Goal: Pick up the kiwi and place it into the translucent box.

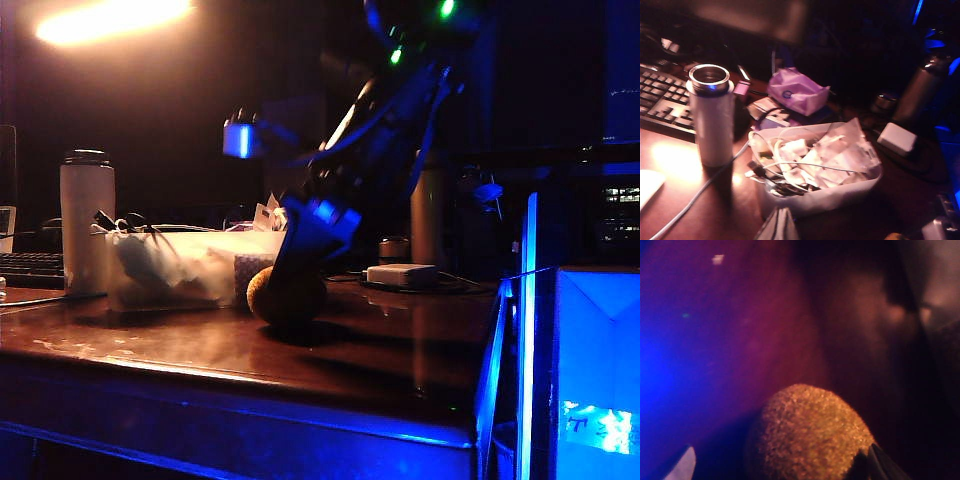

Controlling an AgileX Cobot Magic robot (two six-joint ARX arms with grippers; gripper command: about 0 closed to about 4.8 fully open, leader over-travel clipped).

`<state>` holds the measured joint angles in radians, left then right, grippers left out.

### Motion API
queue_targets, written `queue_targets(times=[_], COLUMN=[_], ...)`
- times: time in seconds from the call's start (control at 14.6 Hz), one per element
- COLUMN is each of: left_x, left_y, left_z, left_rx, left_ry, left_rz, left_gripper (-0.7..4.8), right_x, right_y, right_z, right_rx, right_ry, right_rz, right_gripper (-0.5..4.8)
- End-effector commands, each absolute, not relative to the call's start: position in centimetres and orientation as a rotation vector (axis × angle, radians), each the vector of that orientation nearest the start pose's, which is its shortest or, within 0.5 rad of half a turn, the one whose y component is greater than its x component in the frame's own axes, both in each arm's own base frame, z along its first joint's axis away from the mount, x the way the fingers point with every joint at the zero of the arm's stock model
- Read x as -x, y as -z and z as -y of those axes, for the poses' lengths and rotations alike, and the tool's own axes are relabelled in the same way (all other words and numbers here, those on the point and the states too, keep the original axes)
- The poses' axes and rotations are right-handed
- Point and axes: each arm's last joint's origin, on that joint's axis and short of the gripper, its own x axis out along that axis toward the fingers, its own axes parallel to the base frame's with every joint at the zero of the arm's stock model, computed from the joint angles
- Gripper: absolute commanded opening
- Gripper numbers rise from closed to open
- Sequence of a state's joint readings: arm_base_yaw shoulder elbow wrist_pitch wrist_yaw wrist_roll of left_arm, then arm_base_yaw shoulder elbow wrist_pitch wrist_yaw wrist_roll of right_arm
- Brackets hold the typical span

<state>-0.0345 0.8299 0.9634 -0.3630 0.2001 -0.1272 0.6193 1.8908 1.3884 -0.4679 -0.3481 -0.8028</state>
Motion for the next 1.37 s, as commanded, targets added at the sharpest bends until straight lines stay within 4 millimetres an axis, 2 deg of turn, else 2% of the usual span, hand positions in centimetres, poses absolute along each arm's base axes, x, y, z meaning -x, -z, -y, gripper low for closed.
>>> queue_targets(times=[0.07, 0.41, 0.68, 0.82, 0.89, 1.16, 1.37], left_x=[-16.9, -16.9, -16.9, -16.9, -16.9, -16.9, -16.9], left_y=[-37.1, -37.1, -37.1, -37.1, -37.1, -37.0, -37.0], left_z=[1.2, 1.2, 1.2, 1.2, 1.2, 1.2, 1.2], left_rx=[0.150, 0.150, 0.149, 0.149, 0.149, 0.150, 0.150], left_ry=[0.224, 0.224, 0.224, 0.224, 0.224, 0.223, 0.237], left_rz=[-0.235, -0.235, -0.235, -0.235, -0.235, -0.240, -0.244], left_gripper=[-0.04, -0.04, -0.04, -0.04, -0.04, -0.04, -0.04], right_x=[-32.3, -33.1, -33.1, -33.0, -33.0, -33.0, -33.0], right_y=[-20.9, -20.2, -19.4, -19.4, -19.4, -20.4, -23.1], right_z=[-24.5, -25.2, -25.4, -25.4, -25.4, -25.5, -25.5], right_rx=[0.825, 0.838, 0.824, 0.825, 0.826, 0.800, 0.800], right_ry=[-1.230, -1.197, -1.201, -1.202, -1.200, -1.180, -1.117], right_rz=[-0.555, -0.502, -0.535, -0.539, -0.541, -0.507, -0.371], right_gripper=[4.79, 4.79, 4.79, 3.34, 3.08, 3.10, 3.10])
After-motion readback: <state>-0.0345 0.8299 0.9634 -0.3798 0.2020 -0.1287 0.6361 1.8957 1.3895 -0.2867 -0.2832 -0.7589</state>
